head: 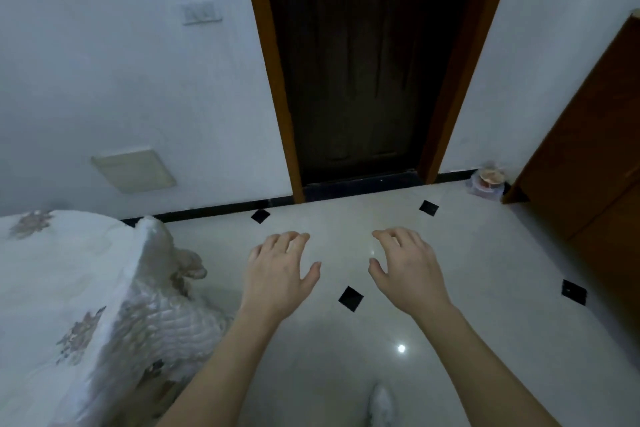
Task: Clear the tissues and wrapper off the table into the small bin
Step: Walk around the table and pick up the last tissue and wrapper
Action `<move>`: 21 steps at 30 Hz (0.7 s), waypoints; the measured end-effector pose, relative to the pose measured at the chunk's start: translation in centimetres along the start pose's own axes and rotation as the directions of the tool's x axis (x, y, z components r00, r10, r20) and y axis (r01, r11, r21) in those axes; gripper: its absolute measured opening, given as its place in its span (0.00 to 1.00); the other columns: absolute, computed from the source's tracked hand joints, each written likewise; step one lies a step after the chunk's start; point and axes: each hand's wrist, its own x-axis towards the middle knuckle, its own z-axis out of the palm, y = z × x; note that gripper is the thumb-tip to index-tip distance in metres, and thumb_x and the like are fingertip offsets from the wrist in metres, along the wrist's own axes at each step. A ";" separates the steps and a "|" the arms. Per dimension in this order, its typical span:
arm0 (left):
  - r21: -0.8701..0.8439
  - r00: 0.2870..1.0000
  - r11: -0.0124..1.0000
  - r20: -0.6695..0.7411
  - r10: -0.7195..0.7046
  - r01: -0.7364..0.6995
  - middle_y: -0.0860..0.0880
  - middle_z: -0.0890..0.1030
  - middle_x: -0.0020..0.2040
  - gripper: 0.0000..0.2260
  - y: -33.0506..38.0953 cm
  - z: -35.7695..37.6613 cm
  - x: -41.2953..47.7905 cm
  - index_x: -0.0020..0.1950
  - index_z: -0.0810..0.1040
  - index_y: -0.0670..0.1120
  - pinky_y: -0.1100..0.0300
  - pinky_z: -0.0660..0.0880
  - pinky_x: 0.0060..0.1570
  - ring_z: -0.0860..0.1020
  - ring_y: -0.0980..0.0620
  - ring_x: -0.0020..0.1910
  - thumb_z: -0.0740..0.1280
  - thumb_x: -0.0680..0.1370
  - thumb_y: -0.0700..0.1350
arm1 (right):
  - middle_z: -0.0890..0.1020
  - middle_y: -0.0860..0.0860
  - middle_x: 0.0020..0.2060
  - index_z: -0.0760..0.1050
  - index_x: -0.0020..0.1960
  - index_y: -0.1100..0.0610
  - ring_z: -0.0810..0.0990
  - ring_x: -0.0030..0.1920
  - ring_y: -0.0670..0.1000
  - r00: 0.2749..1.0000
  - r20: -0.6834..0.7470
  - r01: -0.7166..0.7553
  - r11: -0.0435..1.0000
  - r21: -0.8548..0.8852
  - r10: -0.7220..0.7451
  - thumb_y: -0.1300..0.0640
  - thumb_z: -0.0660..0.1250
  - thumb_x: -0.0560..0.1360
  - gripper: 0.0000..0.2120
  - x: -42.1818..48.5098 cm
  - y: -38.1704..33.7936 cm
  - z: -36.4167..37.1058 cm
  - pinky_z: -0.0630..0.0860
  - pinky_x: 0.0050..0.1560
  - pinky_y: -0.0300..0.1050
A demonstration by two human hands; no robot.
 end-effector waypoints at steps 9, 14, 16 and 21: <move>0.031 0.973 0.973 -0.059 -0.225 0.227 0.51 0.79 0.61 0.24 -2.9 0.1 10.5 0.66 0.74 0.50 0.50 0.75 0.56 0.76 0.48 0.60 0.58 0.76 0.62 | 0.78 0.52 0.58 0.74 0.65 0.54 0.75 0.59 0.53 0.968 0.069 0.240 0.970 0.034 -0.242 0.50 0.66 0.74 0.21 17.0 0.8 1.9 0.72 0.58 0.52; 0.062 0.931 0.930 -0.051 -0.360 0.363 0.51 0.80 0.60 0.23 -6.9 1.2 13.4 0.64 0.75 0.50 0.50 0.74 0.53 0.77 0.48 0.58 0.59 0.75 0.61 | 0.77 0.51 0.59 0.73 0.66 0.53 0.73 0.60 0.53 0.927 0.111 0.349 0.932 0.095 -0.358 0.50 0.65 0.75 0.21 24.3 -1.9 4.9 0.73 0.58 0.51; 0.065 0.915 0.913 -0.043 -0.400 0.402 0.51 0.80 0.60 0.23 -8.9 1.8 14.5 0.64 0.75 0.50 0.51 0.74 0.52 0.77 0.48 0.58 0.60 0.75 0.61 | 0.77 0.51 0.59 0.73 0.66 0.52 0.73 0.60 0.52 0.911 0.134 0.378 0.920 0.102 -0.389 0.49 0.64 0.75 0.21 26.9 -3.1 6.5 0.73 0.57 0.50; 0.069 0.877 0.874 -0.040 -0.479 0.481 0.50 0.79 0.61 0.24 -15.6 3.3 18.6 0.66 0.75 0.50 0.50 0.74 0.54 0.76 0.47 0.59 0.58 0.76 0.61 | 0.76 0.50 0.60 0.73 0.66 0.52 0.72 0.61 0.52 0.879 0.162 0.436 0.894 0.102 -0.448 0.49 0.64 0.76 0.20 33.8 -7.2 10.7 0.71 0.60 0.51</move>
